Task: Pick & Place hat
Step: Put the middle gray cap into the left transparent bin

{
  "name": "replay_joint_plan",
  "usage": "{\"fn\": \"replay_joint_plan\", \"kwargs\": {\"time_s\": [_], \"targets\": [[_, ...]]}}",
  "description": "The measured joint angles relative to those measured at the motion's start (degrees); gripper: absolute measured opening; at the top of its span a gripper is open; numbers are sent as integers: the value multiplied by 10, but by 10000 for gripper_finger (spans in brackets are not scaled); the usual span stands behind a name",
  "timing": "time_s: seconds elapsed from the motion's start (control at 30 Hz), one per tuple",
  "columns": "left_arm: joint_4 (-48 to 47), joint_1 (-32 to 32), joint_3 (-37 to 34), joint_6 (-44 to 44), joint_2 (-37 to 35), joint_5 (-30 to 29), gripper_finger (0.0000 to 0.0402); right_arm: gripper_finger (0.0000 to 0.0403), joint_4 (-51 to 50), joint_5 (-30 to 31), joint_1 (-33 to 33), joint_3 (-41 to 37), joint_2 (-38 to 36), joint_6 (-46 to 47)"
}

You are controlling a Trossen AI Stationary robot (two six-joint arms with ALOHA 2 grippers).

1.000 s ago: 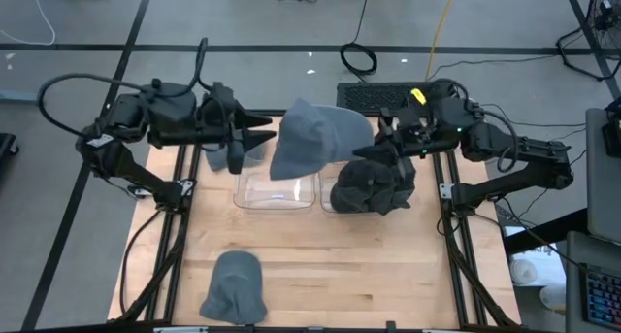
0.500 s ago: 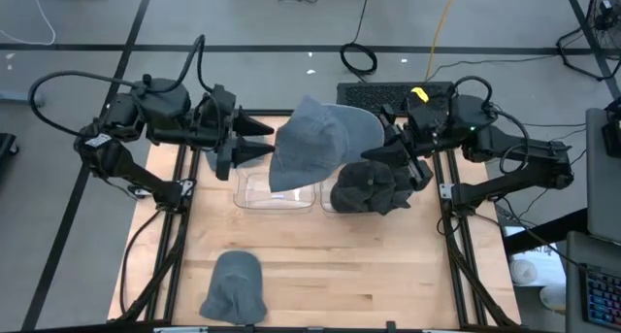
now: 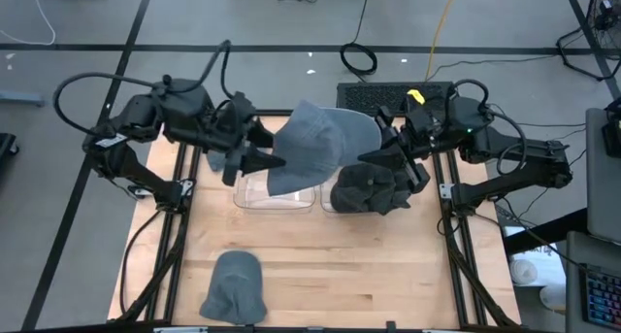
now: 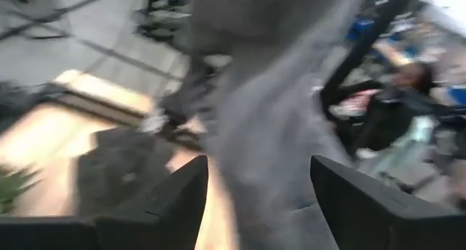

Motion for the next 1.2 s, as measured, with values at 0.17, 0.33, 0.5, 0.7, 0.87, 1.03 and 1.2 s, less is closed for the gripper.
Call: {"fn": "replay_joint_plan", "kwargs": {"time_s": [0.17, 0.33, 0.5, 0.7, 0.87, 1.03, 1.2], "targets": [[31, 0, 0, -12, 1, 40, 241, 0, -3, 0, 0, 0, 0, -2], [29, 0, 0, -24, 4, 45, 216, 0, -3, 3, 0, 0, 0, -2], [29, 0, 0, -33, 3, 63, 153, 0, -3, 24, 0, 0, 0, -3], [29, 0, 0, -35, 3, 88, 34, 0, -4, 33, 0, 0, 0, -8], [29, 0, 0, -22, 3, 80, 15, 0, -4, 33, 0, 0, 0, -11], [28, 0, 0, 6, 3, 57, 8, 2, -4, 33, 0, 0, 0, -11], [26, 10, 0, 9, -4, 41, 8, 36, -26, 33, -3, 0, -1, 17]]}}
